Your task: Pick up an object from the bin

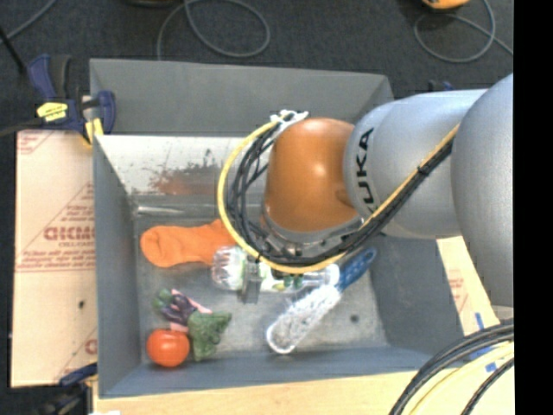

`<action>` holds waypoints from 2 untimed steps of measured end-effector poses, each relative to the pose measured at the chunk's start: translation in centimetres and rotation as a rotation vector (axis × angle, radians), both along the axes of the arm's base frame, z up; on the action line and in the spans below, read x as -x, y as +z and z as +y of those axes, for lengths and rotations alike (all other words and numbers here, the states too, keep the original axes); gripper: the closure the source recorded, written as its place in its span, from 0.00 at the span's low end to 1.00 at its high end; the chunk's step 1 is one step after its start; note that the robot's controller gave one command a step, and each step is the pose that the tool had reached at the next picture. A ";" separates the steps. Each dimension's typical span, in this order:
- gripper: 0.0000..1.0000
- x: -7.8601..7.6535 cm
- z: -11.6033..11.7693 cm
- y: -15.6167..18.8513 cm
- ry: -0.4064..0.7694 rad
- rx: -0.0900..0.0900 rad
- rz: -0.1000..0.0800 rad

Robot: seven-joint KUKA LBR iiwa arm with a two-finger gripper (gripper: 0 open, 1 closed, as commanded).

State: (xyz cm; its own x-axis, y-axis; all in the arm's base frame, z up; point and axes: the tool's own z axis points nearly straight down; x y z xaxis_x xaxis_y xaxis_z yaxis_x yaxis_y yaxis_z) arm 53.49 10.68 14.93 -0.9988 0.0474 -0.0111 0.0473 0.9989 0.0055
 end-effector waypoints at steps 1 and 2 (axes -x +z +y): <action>1.00 0.0 0.0 1.1 -0.001 0.000 0.000; 1.00 0.0 0.0 2.1 -0.001 -0.001 -0.002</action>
Offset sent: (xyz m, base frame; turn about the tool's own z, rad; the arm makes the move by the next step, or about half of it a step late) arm -0.0002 -0.0001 0.0021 0.0000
